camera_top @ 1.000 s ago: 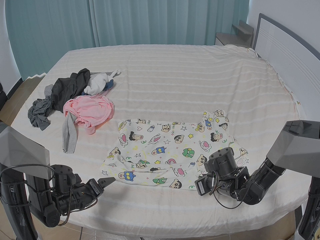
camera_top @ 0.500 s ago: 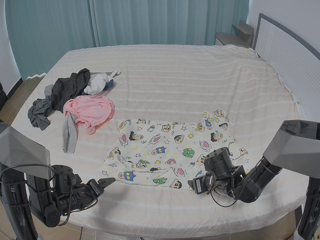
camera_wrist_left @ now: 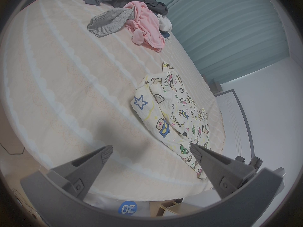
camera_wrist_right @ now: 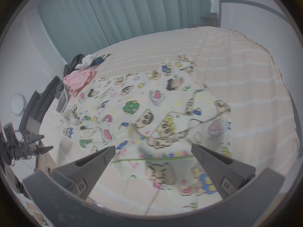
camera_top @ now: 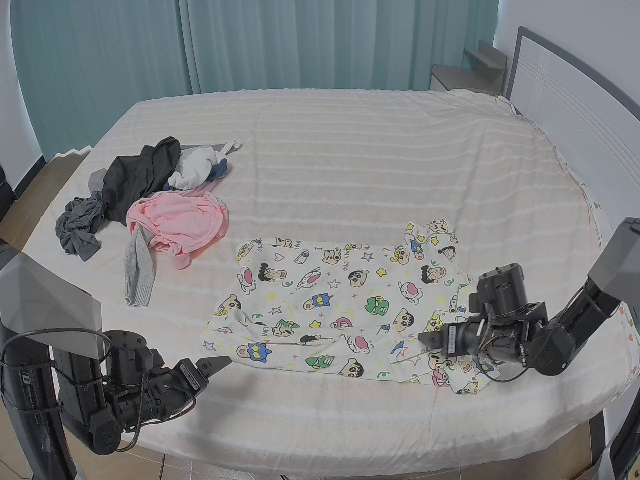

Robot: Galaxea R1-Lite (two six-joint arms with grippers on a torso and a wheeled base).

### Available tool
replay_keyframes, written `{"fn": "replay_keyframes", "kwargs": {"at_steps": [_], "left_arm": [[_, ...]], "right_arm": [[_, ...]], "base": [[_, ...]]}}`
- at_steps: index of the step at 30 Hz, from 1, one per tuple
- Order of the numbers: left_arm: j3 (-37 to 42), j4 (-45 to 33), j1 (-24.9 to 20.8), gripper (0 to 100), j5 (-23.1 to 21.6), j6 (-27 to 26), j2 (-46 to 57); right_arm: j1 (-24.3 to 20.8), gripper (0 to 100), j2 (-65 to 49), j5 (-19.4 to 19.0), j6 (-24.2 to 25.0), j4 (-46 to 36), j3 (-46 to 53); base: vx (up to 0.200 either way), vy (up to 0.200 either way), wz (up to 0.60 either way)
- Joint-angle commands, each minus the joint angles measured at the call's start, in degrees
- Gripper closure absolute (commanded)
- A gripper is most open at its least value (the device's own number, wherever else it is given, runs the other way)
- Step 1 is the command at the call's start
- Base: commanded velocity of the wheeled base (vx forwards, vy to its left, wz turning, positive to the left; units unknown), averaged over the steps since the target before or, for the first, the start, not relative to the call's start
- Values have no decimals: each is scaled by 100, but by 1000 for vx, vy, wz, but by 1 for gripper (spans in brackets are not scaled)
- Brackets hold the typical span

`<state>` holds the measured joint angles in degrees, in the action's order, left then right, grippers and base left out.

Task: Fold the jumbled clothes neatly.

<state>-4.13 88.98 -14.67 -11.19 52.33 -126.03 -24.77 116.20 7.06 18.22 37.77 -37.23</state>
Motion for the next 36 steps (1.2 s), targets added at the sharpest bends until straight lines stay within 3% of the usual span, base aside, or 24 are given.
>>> {"fn": "replay_keyframes", "kwargs": {"at_steps": [1, 13, 28, 29, 36], "left_arm": [[0, 102, -1, 0, 3, 5, -10], [18, 102, -1, 0, 12, 5, -10], [0, 102, -1, 0, 12, 5, -45], [0, 102, -1, 0, 12, 5, -45], [0, 102, -1, 0, 12, 5, -45]], "right_arm": [[614, 0, -361, -363, -3, 3, 383], [904, 0, -36, -1163, -3, -15, 445], [878, 0, 421, -1356, 14, 47, 348], [869, 100, 430, -1356, 14, 55, 330], [869, 100, 386, -1365, 6, 55, 304]], "base": [[0, 0, 0], [0, 0, 0], [0, 0, 0], [0, 0, 0], [0, 0, 0]]}}
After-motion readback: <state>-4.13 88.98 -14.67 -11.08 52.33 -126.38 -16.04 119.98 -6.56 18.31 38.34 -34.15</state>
